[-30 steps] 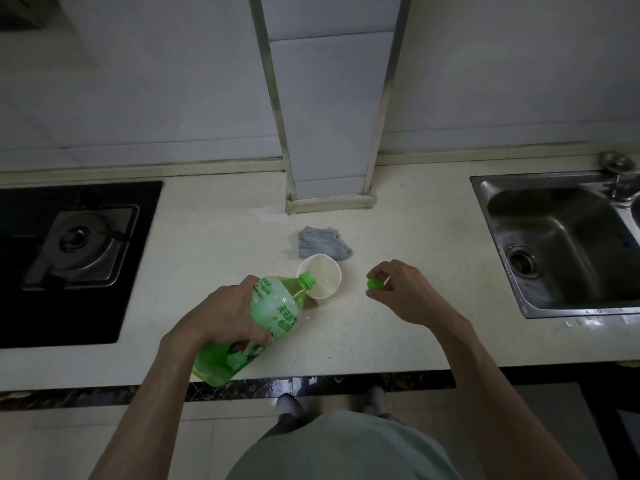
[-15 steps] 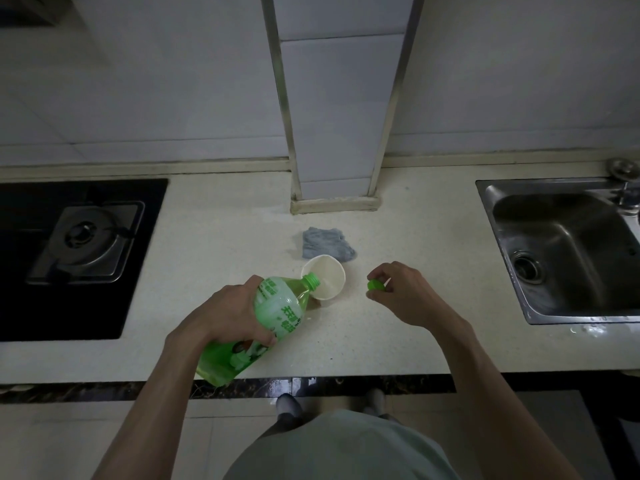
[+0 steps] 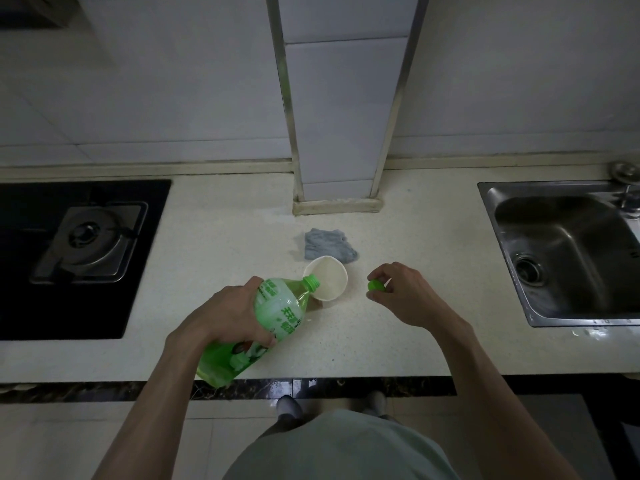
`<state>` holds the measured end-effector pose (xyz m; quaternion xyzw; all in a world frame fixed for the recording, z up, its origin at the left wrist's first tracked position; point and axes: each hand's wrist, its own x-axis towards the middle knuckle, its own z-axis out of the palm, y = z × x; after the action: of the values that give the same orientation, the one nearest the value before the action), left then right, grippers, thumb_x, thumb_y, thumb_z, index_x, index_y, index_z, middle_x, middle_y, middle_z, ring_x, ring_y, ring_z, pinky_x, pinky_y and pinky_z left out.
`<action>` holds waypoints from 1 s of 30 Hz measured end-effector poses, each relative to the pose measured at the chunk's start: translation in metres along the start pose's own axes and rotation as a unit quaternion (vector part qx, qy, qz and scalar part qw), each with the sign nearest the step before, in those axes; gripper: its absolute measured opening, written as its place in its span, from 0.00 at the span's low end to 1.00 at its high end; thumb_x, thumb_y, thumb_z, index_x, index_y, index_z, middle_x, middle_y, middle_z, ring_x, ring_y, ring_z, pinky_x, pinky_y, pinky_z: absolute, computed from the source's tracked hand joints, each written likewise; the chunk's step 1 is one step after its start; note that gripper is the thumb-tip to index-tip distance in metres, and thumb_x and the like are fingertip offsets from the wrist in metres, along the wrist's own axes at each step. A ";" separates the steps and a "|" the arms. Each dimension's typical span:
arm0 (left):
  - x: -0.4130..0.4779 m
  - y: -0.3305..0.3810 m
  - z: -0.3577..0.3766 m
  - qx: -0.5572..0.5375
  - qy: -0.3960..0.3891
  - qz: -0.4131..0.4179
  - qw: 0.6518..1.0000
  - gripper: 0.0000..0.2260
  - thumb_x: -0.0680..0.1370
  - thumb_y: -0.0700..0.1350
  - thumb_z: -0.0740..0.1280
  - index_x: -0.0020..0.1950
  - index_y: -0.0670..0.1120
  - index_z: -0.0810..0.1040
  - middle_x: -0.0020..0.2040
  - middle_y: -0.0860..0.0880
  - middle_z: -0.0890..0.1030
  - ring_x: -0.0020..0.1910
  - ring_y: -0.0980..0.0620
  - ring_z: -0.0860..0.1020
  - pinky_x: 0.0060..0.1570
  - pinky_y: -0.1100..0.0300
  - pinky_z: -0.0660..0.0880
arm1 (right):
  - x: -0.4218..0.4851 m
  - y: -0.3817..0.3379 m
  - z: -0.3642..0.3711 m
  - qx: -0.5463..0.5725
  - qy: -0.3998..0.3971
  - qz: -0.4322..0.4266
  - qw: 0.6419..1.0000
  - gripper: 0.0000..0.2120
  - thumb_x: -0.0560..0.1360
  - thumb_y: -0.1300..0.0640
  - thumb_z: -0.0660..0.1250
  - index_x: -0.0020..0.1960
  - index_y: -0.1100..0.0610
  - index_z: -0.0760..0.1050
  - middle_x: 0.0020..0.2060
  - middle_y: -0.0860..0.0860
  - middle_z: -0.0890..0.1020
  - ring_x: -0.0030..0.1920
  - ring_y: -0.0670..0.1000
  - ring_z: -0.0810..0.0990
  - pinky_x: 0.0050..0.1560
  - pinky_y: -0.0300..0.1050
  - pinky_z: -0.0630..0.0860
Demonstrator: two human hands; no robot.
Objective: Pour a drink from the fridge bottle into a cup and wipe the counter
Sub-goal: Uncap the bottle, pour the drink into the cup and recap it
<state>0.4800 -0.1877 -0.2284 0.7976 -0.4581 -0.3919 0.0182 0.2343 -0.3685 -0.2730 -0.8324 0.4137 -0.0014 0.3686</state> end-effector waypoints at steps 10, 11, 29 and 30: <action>-0.001 -0.001 0.003 -0.010 -0.005 -0.003 1.000 0.36 0.61 0.56 0.80 0.63 0.55 0.66 0.49 0.55 0.79 0.45 0.56 0.79 0.44 0.55 0.80 | -0.003 0.002 0.001 0.002 0.002 0.001 1.000 0.13 0.74 0.53 0.72 0.57 0.54 0.77 0.51 0.50 0.78 0.45 0.48 0.78 0.46 0.40 0.77; -0.001 -0.001 0.003 -0.011 -0.006 -0.003 1.000 0.37 0.60 0.56 0.80 0.63 0.55 0.66 0.49 0.55 0.79 0.45 0.56 0.79 0.44 0.55 0.80 | -0.003 0.002 0.001 0.003 0.001 0.002 1.000 0.13 0.74 0.53 0.72 0.57 0.54 0.77 0.51 0.50 0.78 0.45 0.48 0.78 0.46 0.40 0.76; -0.005 0.004 0.001 -0.003 -0.007 -0.005 1.000 0.37 0.61 0.56 0.80 0.64 0.54 0.66 0.49 0.55 0.79 0.44 0.56 0.80 0.44 0.55 0.81 | -0.006 0.001 -0.004 -0.013 -0.014 0.001 1.000 0.15 0.75 0.52 0.71 0.59 0.54 0.77 0.52 0.50 0.78 0.46 0.48 0.78 0.46 0.38 0.76; -0.005 0.004 0.001 -0.003 -0.007 -0.007 1.000 0.36 0.61 0.56 0.80 0.63 0.54 0.66 0.49 0.55 0.79 0.44 0.56 0.80 0.45 0.54 0.81 | -0.006 0.001 -0.005 -0.014 -0.015 0.002 1.000 0.15 0.75 0.52 0.71 0.59 0.54 0.77 0.52 0.50 0.78 0.46 0.48 0.78 0.46 0.38 0.76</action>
<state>0.4750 -0.1855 -0.2244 0.7979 -0.4513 -0.3994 0.0145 0.2287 -0.3678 -0.2686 -0.8366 0.4097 0.0176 0.3632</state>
